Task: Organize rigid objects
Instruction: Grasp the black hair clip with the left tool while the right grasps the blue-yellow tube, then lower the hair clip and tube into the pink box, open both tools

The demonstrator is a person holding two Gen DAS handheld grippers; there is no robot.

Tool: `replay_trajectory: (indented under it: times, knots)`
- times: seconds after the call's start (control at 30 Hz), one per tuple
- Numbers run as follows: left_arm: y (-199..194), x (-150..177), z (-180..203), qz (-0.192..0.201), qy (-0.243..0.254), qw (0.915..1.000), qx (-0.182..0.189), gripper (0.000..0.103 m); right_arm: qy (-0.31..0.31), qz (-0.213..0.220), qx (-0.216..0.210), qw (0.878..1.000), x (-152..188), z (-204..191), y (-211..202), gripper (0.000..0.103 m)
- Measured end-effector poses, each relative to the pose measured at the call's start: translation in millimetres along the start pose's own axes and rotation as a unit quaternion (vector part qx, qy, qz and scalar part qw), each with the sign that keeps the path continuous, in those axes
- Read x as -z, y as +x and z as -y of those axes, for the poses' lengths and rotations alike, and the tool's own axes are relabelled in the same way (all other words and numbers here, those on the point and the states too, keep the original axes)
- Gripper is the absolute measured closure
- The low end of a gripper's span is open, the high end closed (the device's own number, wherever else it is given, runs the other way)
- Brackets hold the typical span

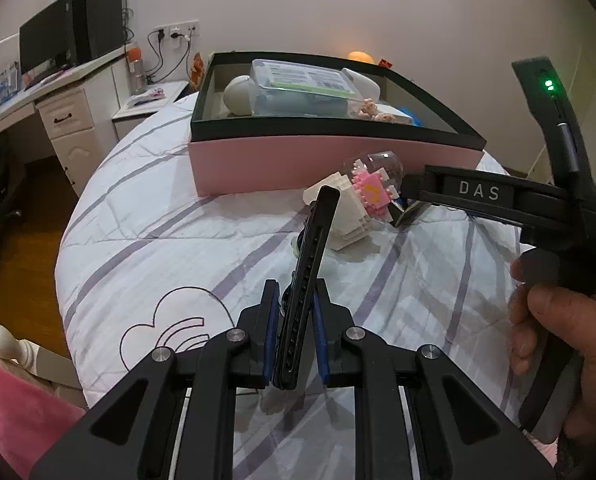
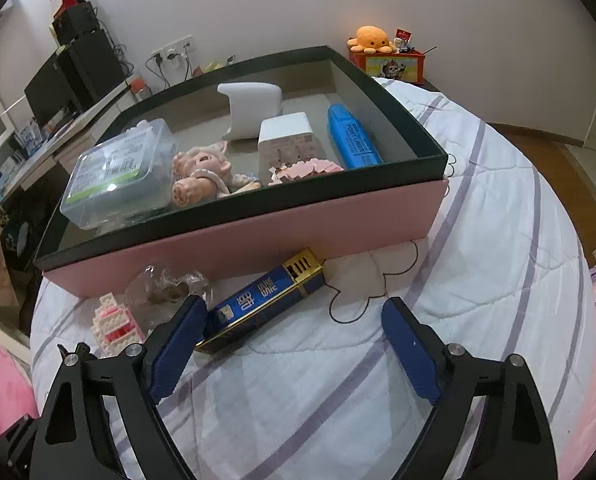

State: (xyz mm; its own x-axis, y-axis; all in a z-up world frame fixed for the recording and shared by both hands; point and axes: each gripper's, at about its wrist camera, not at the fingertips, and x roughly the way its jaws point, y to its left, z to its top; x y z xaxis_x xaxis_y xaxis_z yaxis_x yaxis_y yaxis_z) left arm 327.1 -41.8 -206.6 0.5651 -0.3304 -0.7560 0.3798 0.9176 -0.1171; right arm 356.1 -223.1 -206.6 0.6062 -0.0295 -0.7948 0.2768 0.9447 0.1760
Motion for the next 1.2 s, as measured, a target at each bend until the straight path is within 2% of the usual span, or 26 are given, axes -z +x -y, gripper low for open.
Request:
replay_trajectory:
  times: [0.07,0.1,0.13,0.3,0.33,0.37,0.4,0.43,0.5,0.6,0.77,1.07,1.2]
  knots:
    - [-1,0,-2,0.001,0.000,1.0000,0.002,0.087,-0.023,0.010,0.026,0.999,0,-4,-10,0.051]
    - [-1,1,-2,0.001,0.000,1.0000,0.003,0.087,-0.028,0.011,0.041,0.999,0,-4,-14,0.058]
    - [-1,0,-2,0.001,-0.001,1.0000,0.004,0.087,-0.020,0.007,0.038,0.999,0,-2,-15,0.062]
    - [-2,1,-4,0.002,-0.006,1.0000,0.005,0.087,0.014,0.001,-0.003,1.000,-5,-7,-8,0.062]
    - [-2,1,-3,0.002,-0.005,1.0000,0.006,0.087,0.022,-0.002,-0.003,1.000,-5,-11,-4,0.057]
    - [-2,1,-3,0.001,-0.004,1.0000,0.005,0.087,0.022,-0.004,0.004,1.000,-6,-14,0,0.050]
    - [-3,1,-3,0.002,-0.004,1.0000,0.005,0.087,0.021,-0.011,0.011,1.000,-6,-17,6,0.048]
    - [-3,1,-4,0.001,-0.005,1.0000,0.005,0.087,0.024,-0.020,0.013,0.999,-3,-19,11,0.046]
    - [-3,1,-4,0.001,-0.007,1.0000,0.006,0.087,-0.016,-0.014,0.041,0.999,3,-31,13,0.046]
    - [-4,1,-2,0.001,-0.005,0.9999,0.009,0.087,-0.079,0.003,0.054,0.995,16,-36,12,0.050]
    - [-5,1,0,0.004,-0.002,1.0000,0.008,0.087,-0.085,0.003,0.008,0.996,32,-12,-4,0.076]
    - [-10,-2,-4,0.008,-0.018,0.9998,0.001,0.087,-0.054,0.018,-0.064,0.996,33,10,-4,0.082]
    - [-14,-4,-4,0.013,-0.018,0.9997,-0.002,0.087,-0.055,0.017,-0.092,0.994,30,5,-16,0.085]
